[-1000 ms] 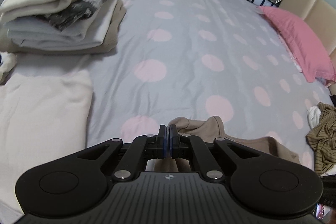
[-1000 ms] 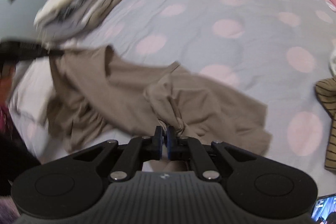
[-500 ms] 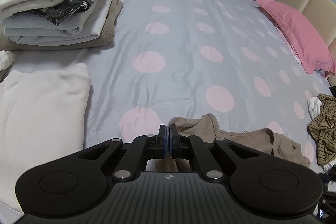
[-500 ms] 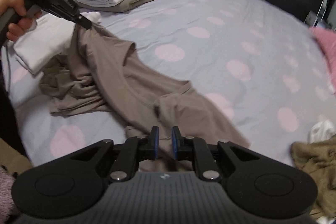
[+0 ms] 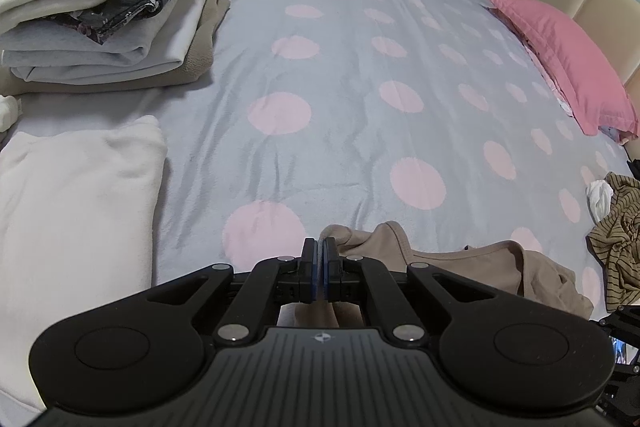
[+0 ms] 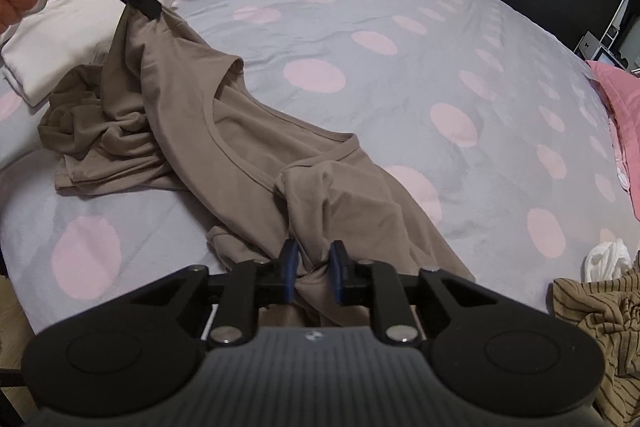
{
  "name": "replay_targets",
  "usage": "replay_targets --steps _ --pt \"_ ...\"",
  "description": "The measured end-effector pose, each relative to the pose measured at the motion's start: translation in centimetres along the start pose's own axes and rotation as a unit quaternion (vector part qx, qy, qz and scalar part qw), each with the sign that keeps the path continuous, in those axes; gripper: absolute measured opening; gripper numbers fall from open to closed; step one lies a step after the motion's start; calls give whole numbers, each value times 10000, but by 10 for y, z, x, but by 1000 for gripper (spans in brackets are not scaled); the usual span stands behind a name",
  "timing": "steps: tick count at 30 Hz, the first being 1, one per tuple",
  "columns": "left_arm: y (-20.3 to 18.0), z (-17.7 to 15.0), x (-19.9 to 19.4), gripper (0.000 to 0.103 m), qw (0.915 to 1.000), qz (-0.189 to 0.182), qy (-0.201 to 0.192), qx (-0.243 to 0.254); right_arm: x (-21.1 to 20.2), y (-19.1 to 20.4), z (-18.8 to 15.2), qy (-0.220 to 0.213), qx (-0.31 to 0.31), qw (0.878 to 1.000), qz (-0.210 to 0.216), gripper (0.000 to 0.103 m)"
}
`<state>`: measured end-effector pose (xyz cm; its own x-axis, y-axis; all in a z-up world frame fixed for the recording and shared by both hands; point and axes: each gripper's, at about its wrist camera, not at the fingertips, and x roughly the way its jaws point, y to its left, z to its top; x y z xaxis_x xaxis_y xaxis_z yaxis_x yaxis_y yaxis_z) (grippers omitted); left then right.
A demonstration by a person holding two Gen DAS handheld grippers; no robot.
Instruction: Fold clothes
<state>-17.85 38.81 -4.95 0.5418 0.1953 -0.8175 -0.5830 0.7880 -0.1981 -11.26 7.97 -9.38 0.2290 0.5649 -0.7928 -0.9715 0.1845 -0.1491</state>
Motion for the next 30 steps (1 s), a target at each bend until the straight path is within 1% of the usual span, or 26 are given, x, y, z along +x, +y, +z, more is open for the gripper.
replay_targets --steps 4,10,12,14,16,18,22,25,27,30 --pt "0 0 0 1 10000 3 5 23 -3 6 -1 -70 -175 9998 73 19" --pt "-1 -1 0 1 10000 10 0 59 1 15 -4 -117 -647 9974 -281 20" --pt "-2 -2 0 1 10000 16 -4 67 4 16 -4 -84 -749 9967 -299 20" --pt "-3 -2 -1 1 10000 22 -11 87 3 16 -4 -93 -761 9966 -301 6" --pt "-3 -3 -2 1 9999 21 -21 110 1 15 -3 -146 -740 9965 -364 5" --pt "-4 -2 -5 1 9999 8 -72 115 -4 11 0 -268 -655 9959 -565 5" --pt "-4 0 -13 1 9997 -20 -203 115 -23 -14 7 -474 -193 9911 -1231 4" --pt "-2 2 -23 1 9994 -24 -344 59 -39 -38 8 -512 133 9830 -1758 4" --pt "2 2 -31 1 9990 -77 -425 -75 -50 -53 9 -530 349 9755 -2106 4" --pt "10 -2 -45 1 9986 -147 -450 -254 -62 -71 2 -431 716 9703 -2272 4"
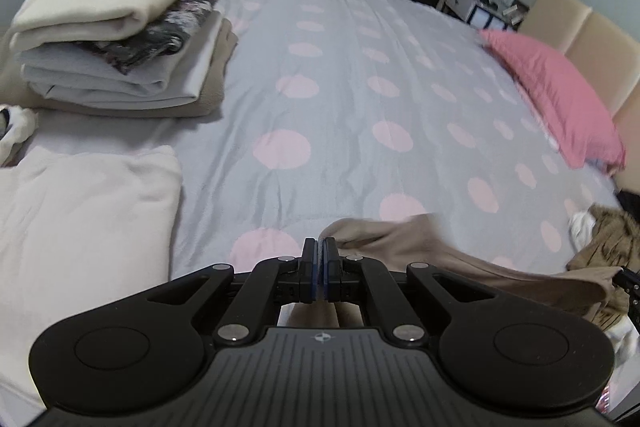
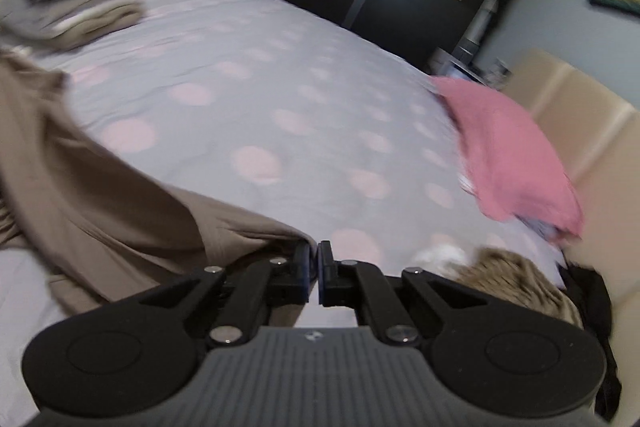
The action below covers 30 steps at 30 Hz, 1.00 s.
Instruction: Fold clothes
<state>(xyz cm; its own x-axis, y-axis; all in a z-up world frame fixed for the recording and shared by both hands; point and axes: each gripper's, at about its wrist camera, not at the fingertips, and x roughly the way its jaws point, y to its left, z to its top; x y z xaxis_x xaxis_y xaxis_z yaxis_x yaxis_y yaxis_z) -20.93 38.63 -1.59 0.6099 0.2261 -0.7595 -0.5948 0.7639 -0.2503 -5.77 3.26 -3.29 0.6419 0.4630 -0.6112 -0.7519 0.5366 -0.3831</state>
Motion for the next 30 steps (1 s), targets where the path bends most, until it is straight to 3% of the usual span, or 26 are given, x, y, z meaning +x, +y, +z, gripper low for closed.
replay_targets --steps 2,7,13,17,20,23,25,27,30 --pt "5 -4 -8 1 10000 -30 34 -80 -2 -14 -3 120 222 9996 -108 4" --pt "8 -29 -5 1 9979 8 621 202 11 -16 -25 636 290 9975 44 4" --pt "-5 -73 23 1 9836 197 1490 992 23 4 -42 890 -4 9959 143 4" --pt "-22 -82 23 2 9729 99 1526 1735 23 5 -43 849 -73 9963 137 4" --pt "-37 -87 15 14 9614 7 1419 2356 25 2 -40 837 17 9963 192 4" --pt "-56 -93 7 18 9426 -85 1245 3098 26 2 -39 834 77 9962 253 4" --pt "-68 -99 3 24 9234 -160 1183 3649 26 4 -38 825 74 9962 276 4" --pt "-80 -108 2 27 8986 -162 1168 4226 27 5 -38 825 72 9961 288 4" --pt "-94 -122 -1 29 8536 -135 1186 5071 29 4 -38 830 102 9960 300 4"
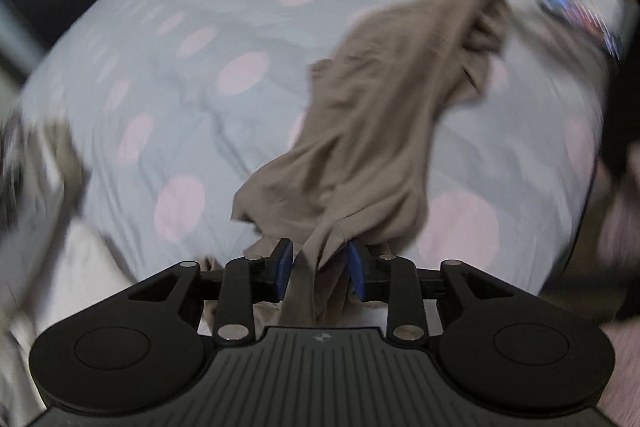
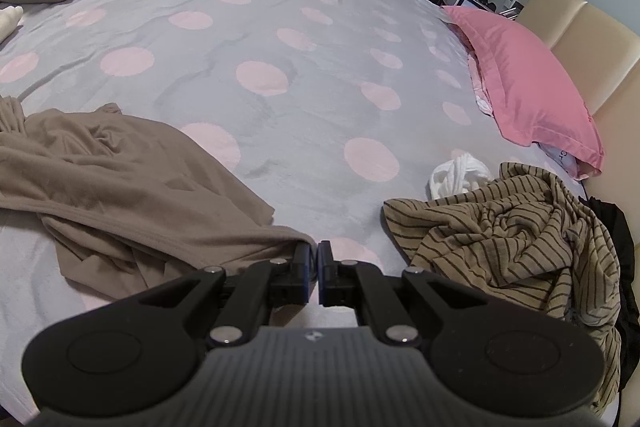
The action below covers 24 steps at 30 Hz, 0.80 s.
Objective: Fold clothes
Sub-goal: 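Grasp the shirt with the left gripper and drag it along the bed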
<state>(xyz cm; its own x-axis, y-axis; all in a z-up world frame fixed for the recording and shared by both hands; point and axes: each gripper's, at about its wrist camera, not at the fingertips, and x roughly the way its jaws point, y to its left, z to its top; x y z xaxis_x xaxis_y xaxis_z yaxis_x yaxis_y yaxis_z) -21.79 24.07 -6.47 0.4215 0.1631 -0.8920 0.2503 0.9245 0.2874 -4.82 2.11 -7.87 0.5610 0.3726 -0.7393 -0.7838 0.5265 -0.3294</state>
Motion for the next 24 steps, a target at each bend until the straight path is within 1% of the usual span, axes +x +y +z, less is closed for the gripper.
replay_targets --steps 2,5,8,11,14,17,21,24 --pt "-9 2 -1 29 9988 42 62 477 1 -1 0 -2 44 10000 17 5" --pt "-22 5 -2 30 9941 133 130 1066 2 -1 1 -16 70 10000 53 5" --pt "-40 11 -1 31 9846 256 151 1720 2 -1 3 -60 76 9999 81 5" --pt "-62 14 3 35 9716 329 213 2334 0 -2 3 -112 107 9998 111 5" --pt "-77 17 12 35 9622 368 324 2678 -2 -4 3 -144 144 9997 139 5" --pt "-89 14 17 35 9561 201 397 2898 -3 -6 1 -156 182 9996 150 5" --pt "-102 11 19 37 9564 188 324 2898 -4 -7 0 -162 254 9994 176 5" --pt "-112 6 25 37 9545 406 346 2934 -5 -6 1 -180 240 9994 192 5"
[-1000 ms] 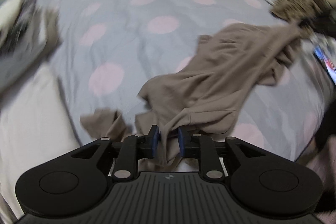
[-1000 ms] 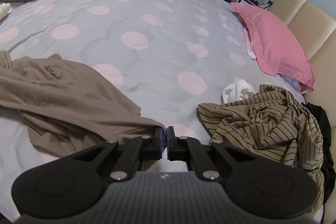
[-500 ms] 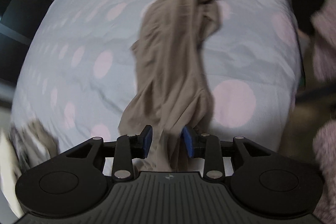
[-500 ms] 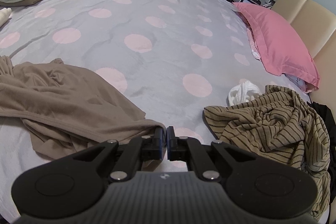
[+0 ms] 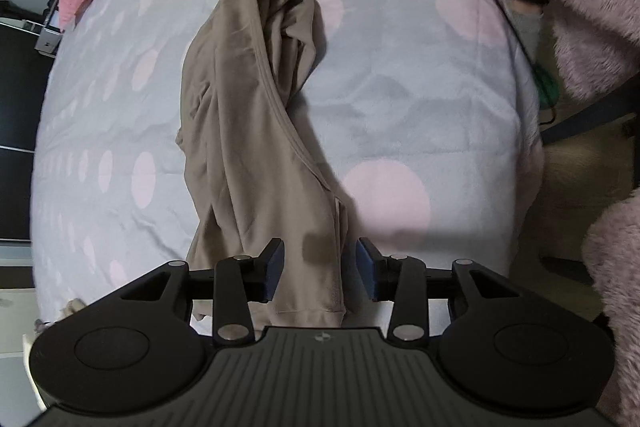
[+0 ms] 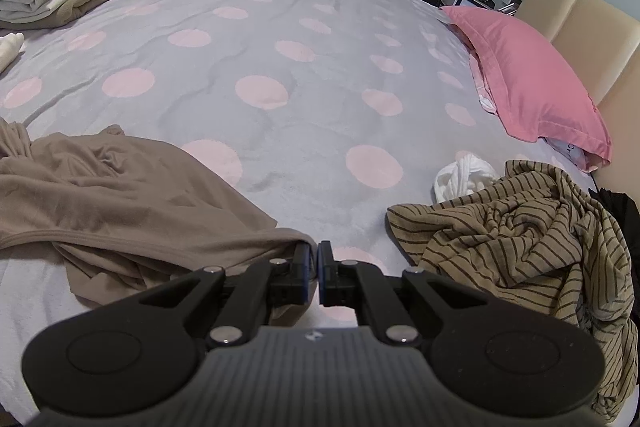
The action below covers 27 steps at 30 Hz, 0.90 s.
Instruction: Fold clothes
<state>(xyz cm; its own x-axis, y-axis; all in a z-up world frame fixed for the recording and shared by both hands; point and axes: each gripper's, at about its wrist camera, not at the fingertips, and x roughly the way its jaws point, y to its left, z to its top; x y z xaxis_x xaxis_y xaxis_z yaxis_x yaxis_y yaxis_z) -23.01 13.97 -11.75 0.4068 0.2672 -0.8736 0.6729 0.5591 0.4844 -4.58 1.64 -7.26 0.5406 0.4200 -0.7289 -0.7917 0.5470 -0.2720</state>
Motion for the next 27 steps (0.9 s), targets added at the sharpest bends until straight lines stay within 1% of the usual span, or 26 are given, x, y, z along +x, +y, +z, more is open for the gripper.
replay_targets --steps 3,6,7,8,9,10,12,13,15,17,19,21,24,27 --pt "-13 0 7 37 9994 317 125 63 0 0 0 1 -13 10000 9 5" --pt "-25 -3 16 35 9963 809 229 195 1 2 0 14 -29 10000 11 5" --pt "-28 -4 19 30 9949 955 245 235 1 2 -1 18 -38 10000 8 5" --pt "-29 -5 22 27 9939 1051 256 224 2 1 -1 23 -42 10000 6 5" --pt "-29 -6 24 20 9932 1126 266 152 2 0 -1 23 -35 10000 -4 5" --pt "-27 -7 25 12 9928 1168 257 23 2 0 -1 21 -23 10000 -17 5" --pt "-14 -9 20 9 9928 1078 151 -506 2 -2 -2 17 0 10000 -43 5" --pt "-5 -12 14 5 9916 939 52 -886 2 -2 -3 10 14 10000 -51 5" --pt "16 -20 2 3 9849 676 -155 -1584 2 -3 -4 -16 34 10000 -72 5" --pt "37 -28 -9 2 9723 447 -354 -2267 0 -3 -4 -101 32 9999 -116 5" --pt "58 -41 -19 1 9542 412 -534 -2916 -6 -3 -3 -291 21 9993 -220 5" --pt "81 -55 -32 1 9298 422 -788 -3572 -16 -4 -1 -569 35 9977 -363 4" --pt "115 -77 -52 1 8856 452 -1164 -4473 -39 -12 9 -969 42 9943 -438 4" --pt "149 -91 -81 1 8510 631 -1571 -4971 -70 -29 27 -1345 180 9899 -402 4"
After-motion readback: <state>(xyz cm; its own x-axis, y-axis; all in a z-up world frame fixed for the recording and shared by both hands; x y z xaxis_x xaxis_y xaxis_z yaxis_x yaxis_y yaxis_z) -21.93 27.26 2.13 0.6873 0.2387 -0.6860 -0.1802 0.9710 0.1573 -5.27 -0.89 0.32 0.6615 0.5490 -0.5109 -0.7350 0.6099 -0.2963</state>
